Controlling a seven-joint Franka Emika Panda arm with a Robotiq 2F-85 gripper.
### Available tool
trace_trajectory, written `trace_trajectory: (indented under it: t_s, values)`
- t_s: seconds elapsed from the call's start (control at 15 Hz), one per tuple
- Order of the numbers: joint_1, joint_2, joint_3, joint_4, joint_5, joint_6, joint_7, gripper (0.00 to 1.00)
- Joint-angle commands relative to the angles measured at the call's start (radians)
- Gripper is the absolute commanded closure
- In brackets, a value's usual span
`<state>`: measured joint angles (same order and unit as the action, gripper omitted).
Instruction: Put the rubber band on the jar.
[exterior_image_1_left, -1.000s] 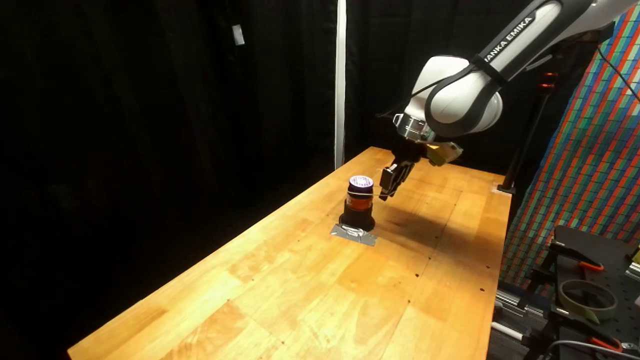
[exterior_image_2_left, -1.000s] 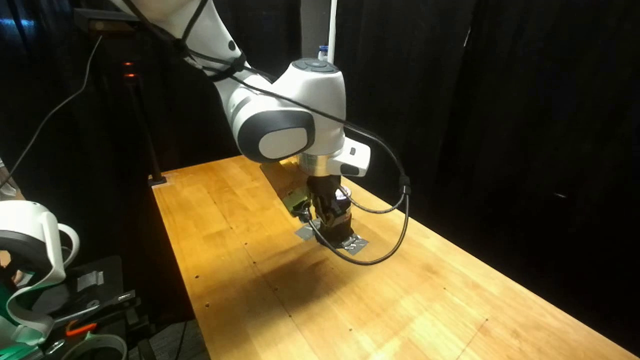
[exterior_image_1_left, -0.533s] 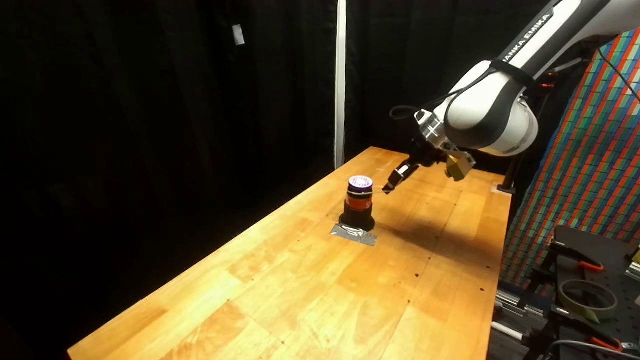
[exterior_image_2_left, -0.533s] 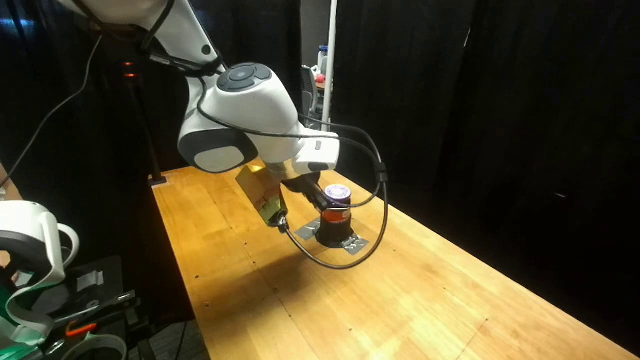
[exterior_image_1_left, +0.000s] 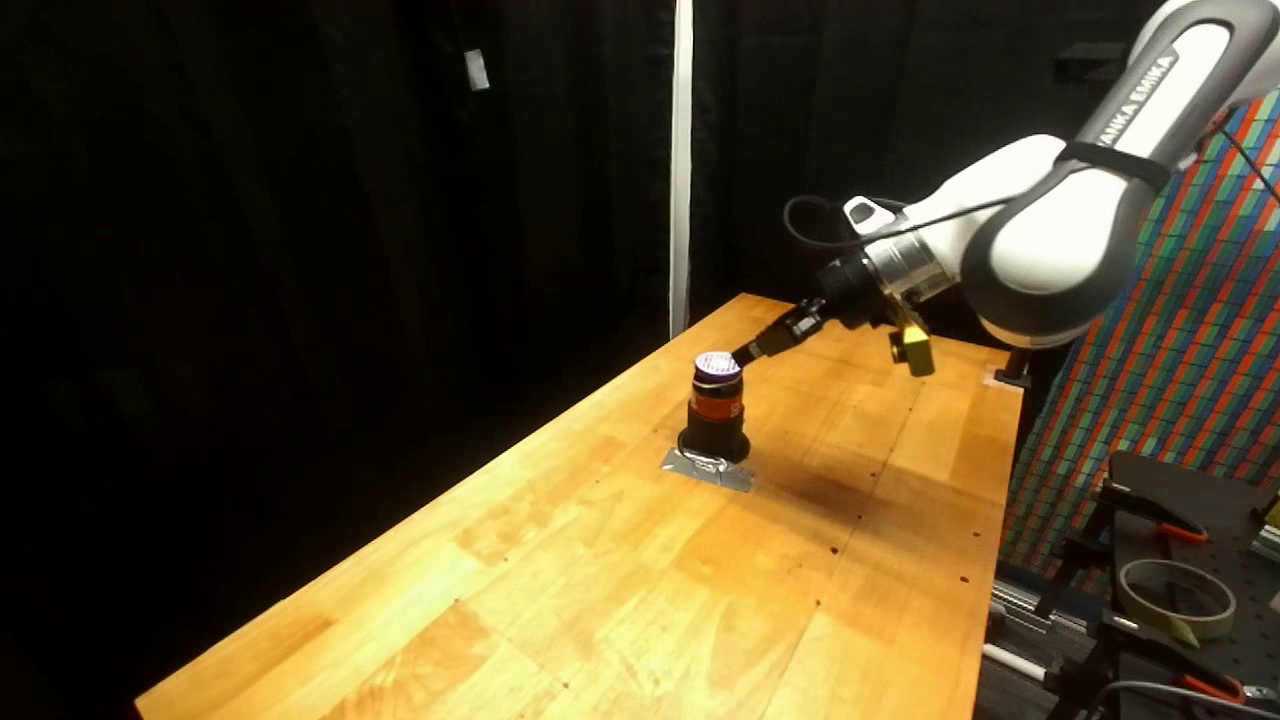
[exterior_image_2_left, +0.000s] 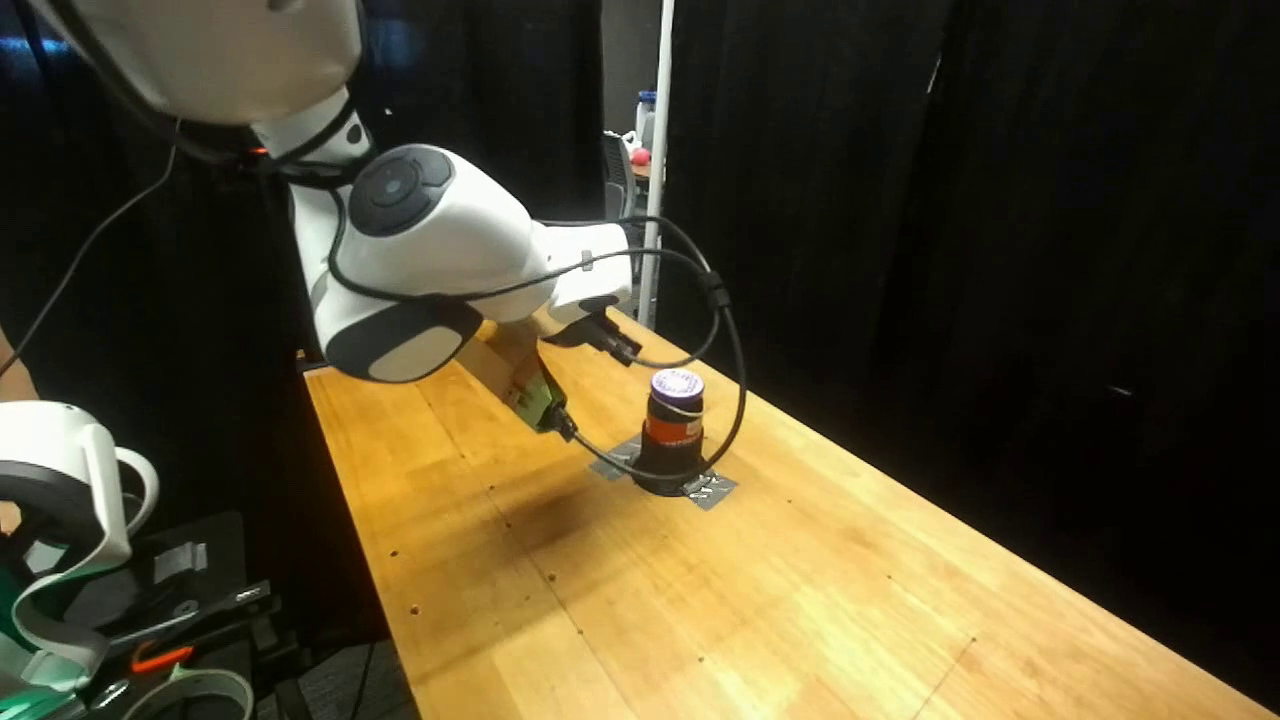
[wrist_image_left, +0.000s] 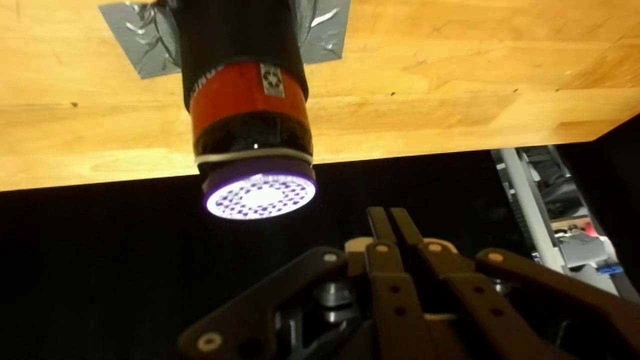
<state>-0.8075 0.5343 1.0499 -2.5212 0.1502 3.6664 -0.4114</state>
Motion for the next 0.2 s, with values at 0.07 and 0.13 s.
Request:
trace_trajectory:
  t_s: [0.07,0.13]
  values:
    - [-0.051,-0.009,-0.067,-0.065,-0.263,0.003,0.185,0.80]
    - [-0.091,0.010,-0.053,-0.079,-0.285,0.005,0.181,0.72]
